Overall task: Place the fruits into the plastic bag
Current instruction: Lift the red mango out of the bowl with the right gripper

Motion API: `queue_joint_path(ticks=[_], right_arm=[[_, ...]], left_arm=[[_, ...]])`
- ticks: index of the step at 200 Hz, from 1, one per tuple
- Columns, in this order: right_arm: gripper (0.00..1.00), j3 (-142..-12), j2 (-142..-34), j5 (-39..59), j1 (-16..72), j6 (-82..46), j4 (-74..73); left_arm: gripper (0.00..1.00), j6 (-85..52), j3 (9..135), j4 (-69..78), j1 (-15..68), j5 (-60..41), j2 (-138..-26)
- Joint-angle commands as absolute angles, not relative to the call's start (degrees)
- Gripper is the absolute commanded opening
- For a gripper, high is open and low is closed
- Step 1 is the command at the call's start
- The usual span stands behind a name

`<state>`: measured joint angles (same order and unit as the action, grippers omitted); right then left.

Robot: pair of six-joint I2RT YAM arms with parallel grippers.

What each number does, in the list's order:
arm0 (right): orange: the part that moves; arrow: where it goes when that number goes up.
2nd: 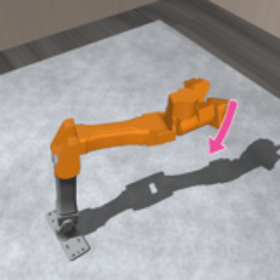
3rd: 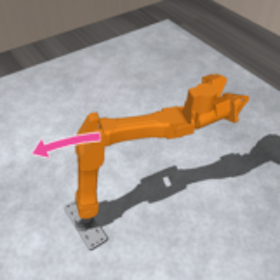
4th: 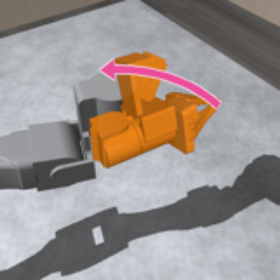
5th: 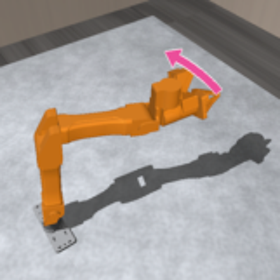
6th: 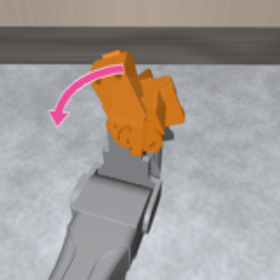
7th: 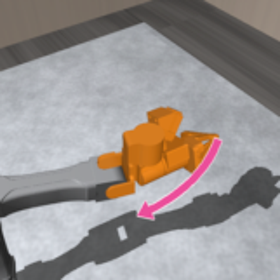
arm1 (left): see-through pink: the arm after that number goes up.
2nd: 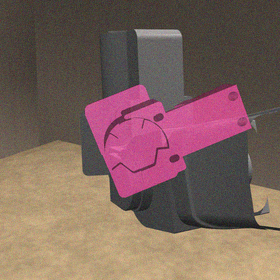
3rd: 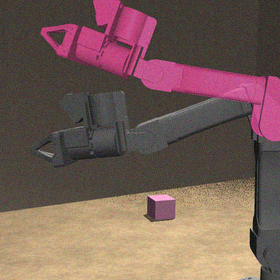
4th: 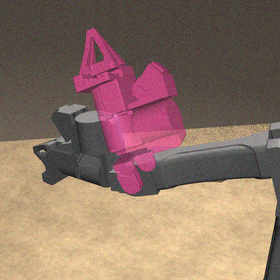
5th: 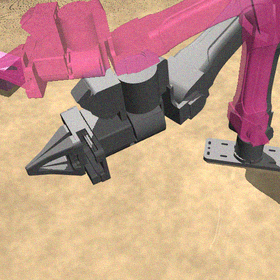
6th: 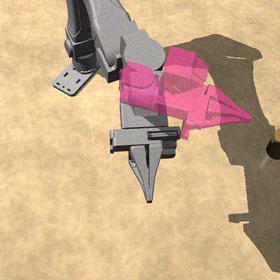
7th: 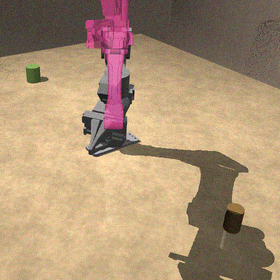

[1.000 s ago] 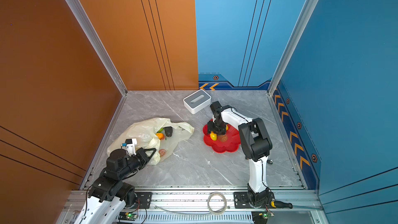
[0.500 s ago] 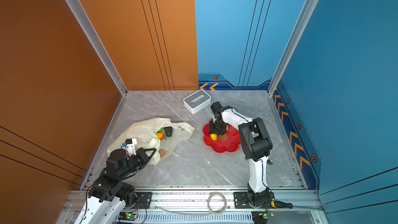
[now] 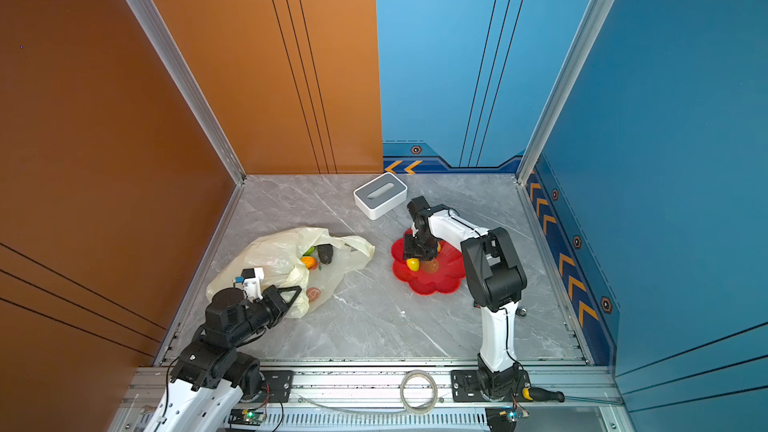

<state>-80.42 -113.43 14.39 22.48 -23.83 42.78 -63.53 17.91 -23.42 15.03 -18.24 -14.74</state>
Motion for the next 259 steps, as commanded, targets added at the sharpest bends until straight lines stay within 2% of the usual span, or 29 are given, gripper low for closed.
queue_joint_path(ticks=[1,102,259], right_arm=[[0.45,-79.04,-109.92,15.2,22.19,-23.79,42.98],[0.44,-77.22,-101.53,18.75,21.36,-25.29,43.02],[0.43,-79.0,-81.65,21.97,19.25,-29.64,43.74]], left_arm=[[0.0,-63.81,17.14,-22.85,14.5,-18.24,-13.95],[0.0,-64.23,17.09,-22.85,14.5,-18.33,-13.34],[0.0,-63.54,17.49,-22.07,14.33,-19.12,-15.36]])
